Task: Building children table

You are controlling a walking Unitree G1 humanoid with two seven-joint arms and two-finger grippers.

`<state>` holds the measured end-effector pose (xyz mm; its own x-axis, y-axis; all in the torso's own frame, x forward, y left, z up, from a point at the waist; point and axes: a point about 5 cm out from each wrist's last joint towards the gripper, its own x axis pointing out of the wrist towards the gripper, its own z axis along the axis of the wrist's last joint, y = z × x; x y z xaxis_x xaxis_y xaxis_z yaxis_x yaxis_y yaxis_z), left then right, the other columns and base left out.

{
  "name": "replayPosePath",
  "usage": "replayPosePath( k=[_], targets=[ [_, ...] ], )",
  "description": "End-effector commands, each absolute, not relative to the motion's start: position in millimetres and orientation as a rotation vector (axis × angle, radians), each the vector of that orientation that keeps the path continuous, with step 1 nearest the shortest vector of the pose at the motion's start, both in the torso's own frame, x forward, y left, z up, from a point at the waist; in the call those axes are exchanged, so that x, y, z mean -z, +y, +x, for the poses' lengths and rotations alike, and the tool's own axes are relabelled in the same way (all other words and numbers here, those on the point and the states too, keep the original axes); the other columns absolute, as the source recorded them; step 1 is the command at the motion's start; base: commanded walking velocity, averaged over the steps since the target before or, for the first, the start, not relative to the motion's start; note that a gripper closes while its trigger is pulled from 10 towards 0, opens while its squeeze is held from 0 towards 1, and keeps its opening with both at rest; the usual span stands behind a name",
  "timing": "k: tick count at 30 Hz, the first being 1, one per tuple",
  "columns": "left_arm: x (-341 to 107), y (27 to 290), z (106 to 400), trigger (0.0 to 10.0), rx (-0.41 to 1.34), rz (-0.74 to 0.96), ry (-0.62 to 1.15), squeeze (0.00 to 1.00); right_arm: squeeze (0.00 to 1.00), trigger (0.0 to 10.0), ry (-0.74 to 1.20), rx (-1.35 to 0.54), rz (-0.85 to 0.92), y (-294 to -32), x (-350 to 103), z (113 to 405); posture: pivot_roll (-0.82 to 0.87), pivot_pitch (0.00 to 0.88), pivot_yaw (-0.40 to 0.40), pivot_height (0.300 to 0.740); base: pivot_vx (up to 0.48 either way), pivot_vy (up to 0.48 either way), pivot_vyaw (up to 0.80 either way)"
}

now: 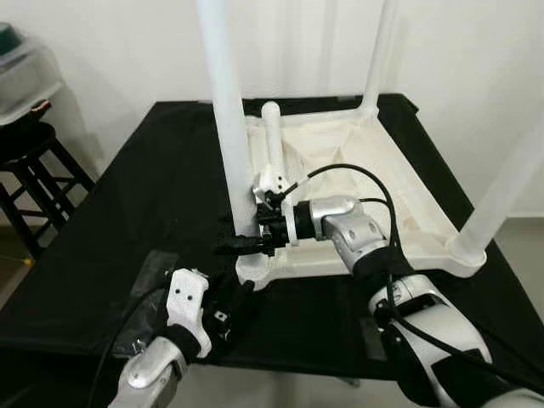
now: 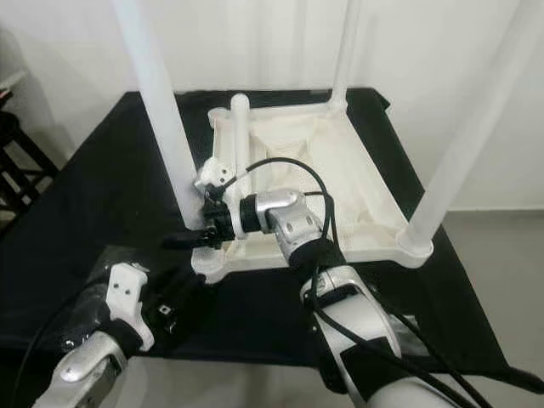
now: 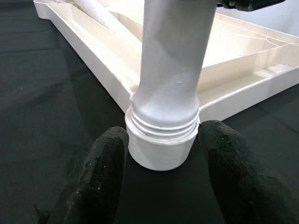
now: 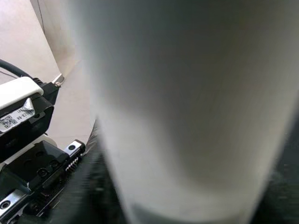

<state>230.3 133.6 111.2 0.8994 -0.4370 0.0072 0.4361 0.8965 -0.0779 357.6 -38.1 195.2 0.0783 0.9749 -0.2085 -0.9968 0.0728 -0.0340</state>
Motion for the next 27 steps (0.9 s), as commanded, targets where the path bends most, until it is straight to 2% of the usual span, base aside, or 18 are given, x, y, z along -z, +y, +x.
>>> replayPosePath(
  k=[1,4,5,6,7,8,9,12,15,20,21,23,24,27],
  targets=[
    [-108,133,228,10.0,0.450,-0.076,0.024,0.00,0.00,0.0,0.174,-1.466,-0.198,-35,-184,356,0.01,0.054,0.037,0.740,0.000,0.000,0.00],
    [-109,133,227,10.0,0.450,-0.077,0.022,0.00,0.00,0.0,0.161,-1.419,-0.176,-37,-182,356,0.01,0.057,0.035,0.740,0.000,0.000,0.00],
    [-109,133,227,10.0,0.449,-0.076,0.021,0.00,0.00,0.0,0.157,-1.353,-0.161,-39,-176,355,0.01,0.064,0.033,0.740,0.000,0.000,0.00],
    [-109,134,226,10.0,0.448,-0.075,0.020,0.00,0.00,0.0,0.199,-1.148,-0.080,-36,-160,352,0.00,0.069,0.031,0.740,0.000,0.000,0.00],
    [-109,134,226,10.0,0.448,-0.075,0.020,0.00,0.00,0.0,0.199,-1.148,-0.080,-36,-160,352,0.00,0.069,0.031,0.740,0.000,0.000,0.00],
    [-110,135,226,10.0,0.447,-0.075,0.019,0.00,0.00,0.0,0.267,-0.809,-0.034,-41,-142,351,-0.01,0.068,0.021,0.740,0.000,0.000,0.00],
    [-111,136,226,10.0,0.450,-0.082,0.021,0.00,0.00,0.0,0.380,-0.611,0.007,-43,-114,313,-0.01,0.090,0.042,0.740,0.000,0.000,0.00],
    [-110,138,227,10.0,0.452,-0.079,0.024,0.00,0.00,0.0,0.352,-0.684,-0.049,-37,-115,299,-0.04,0.079,0.064,0.740,0.000,0.000,0.00],
    [-110,137,227,10.0,0.456,-0.081,0.026,0.00,0.00,0.0,0.316,-0.629,-0.109,-52,-124,321,-0.04,0.074,0.062,0.740,0.000,0.000,0.00],
    [-110,138,227,10.0,0.452,-0.080,0.024,0.00,0.00,0.0,0.312,-0.637,-0.096,-49,-128,325,-0.03,0.075,0.053,0.740,0.000,0.000,0.00],
    [-110,139,228,10.0,0.448,-0.076,0.022,0.00,0.00,10.0,0.286,-0.643,-0.088,-41,-139,327,-0.02,0.074,0.051,0.740,0.000,0.000,0.00],
    [-110,139,228,10.0,0.447,-0.075,0.022,0.00,0.00,10.0,0.278,-0.646,-0.082,-39,-144,327,-0.02,0.074,0.051,0.740,0.000,0.000,0.00],
    [-110,139,228,10.0,0.449,-0.076,0.023,0.00,1.00,10.0,0.256,-0.672,-0.070,-37,-151,328,-0.02,0.071,0.051,0.740,0.000,0.000,0.00],
    [-110,139,228,10.0,0.451,-0.078,0.025,0.00,1.00,10.0,0.219,-0.724,-0.060,-36,-164,331,-0.02,0.069,0.051,0.740,0.000,0.000,0.00]
  ],
)
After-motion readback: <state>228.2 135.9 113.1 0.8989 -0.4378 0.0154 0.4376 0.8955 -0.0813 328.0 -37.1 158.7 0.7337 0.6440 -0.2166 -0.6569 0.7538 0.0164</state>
